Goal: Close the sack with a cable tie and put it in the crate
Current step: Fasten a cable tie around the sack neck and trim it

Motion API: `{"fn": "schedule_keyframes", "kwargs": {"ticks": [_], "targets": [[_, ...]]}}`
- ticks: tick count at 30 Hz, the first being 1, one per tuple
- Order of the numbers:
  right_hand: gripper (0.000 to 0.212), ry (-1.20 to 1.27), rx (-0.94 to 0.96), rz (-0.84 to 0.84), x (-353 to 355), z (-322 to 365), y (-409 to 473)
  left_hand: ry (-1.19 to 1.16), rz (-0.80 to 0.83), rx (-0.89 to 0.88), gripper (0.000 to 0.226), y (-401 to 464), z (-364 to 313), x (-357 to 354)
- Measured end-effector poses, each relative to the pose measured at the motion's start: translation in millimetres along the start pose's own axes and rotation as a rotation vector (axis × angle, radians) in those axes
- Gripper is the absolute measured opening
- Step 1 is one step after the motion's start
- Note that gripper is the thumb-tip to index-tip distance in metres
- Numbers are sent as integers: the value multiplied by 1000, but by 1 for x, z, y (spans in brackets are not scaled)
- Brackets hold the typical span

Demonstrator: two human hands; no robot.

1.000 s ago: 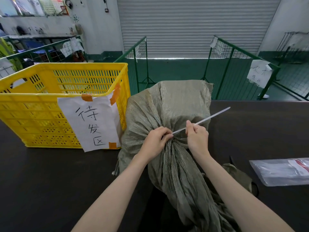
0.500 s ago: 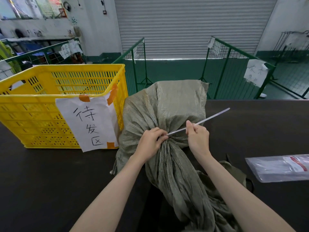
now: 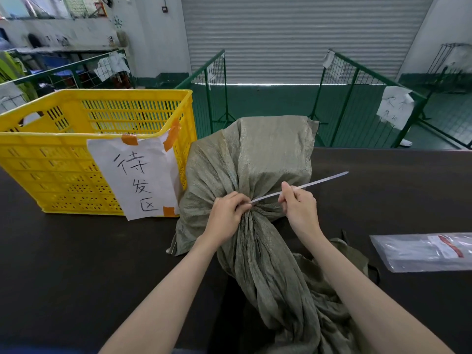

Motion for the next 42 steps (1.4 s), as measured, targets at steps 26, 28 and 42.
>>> {"fn": "schedule_keyframes", "kwargs": {"ticks": [26, 28, 42], "targets": [[20, -557, -21, 26, 93, -54, -46, -32, -184, 175, 12, -47, -17, -13], [30, -773, -123, 73, 104, -65, -49, -12, -188, 179, 12, -49, -16, -14], [27, -782, -394, 411, 74, -107, -113, 162, -159, 183, 11, -52, -18, -18]]}}
Point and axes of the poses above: each hand's wrist, its own y-axis towards the middle knuckle, its own x-axis out of the back of the hand, z = x × y, the point moved 2 cm from there along y, towards the middle knuckle, and after that the axes turned 7 degrees about y, right-handed, at the moved point
